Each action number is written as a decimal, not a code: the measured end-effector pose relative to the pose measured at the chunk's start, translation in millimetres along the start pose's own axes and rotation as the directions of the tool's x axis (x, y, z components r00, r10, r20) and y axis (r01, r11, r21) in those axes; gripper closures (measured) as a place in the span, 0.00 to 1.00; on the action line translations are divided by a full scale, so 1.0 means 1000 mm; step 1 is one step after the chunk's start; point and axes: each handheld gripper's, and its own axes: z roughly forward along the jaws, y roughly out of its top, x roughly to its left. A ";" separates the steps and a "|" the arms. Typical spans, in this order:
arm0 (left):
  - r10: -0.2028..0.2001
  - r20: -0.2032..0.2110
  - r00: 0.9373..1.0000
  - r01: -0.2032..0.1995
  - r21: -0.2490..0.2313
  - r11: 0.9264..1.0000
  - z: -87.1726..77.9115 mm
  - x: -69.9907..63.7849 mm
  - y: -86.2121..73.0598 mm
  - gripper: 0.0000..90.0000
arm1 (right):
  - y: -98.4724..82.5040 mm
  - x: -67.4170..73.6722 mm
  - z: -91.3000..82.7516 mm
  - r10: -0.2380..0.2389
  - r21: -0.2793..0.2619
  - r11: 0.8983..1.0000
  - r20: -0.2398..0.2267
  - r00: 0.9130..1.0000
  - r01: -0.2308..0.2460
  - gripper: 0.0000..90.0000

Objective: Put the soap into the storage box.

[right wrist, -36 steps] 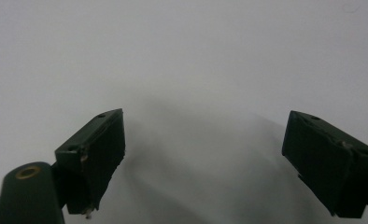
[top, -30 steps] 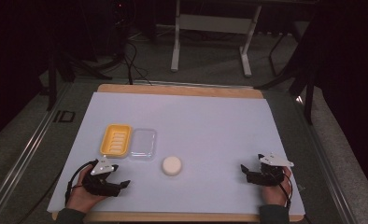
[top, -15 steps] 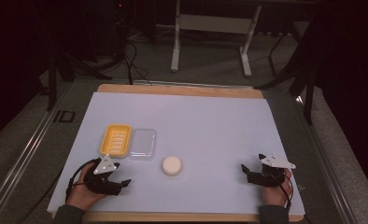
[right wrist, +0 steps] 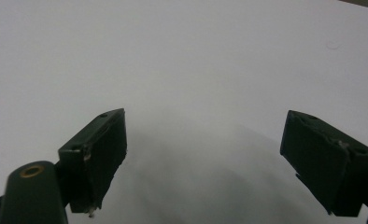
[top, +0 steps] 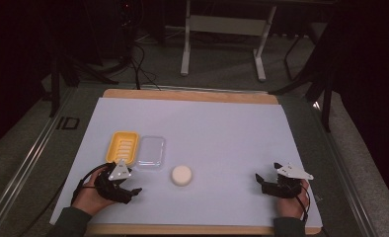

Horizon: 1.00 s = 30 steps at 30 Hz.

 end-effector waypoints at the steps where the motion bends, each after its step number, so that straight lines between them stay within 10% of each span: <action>1: 0.003 0.002 1.000 -0.003 0.005 1.000 0.001 0.000 0.001 0.26 | 0.000 0.000 0.000 -0.001 -0.002 1.000 0.001 1.000 0.001 0.16; 30: 0.139 0.083 0.987 -0.145 0.062 0.988 0.020 -0.004 0.047 0.24 | 0.000 0.000 0.001 -0.002 0.009 1.000 -0.001 1.000 0.002 0.16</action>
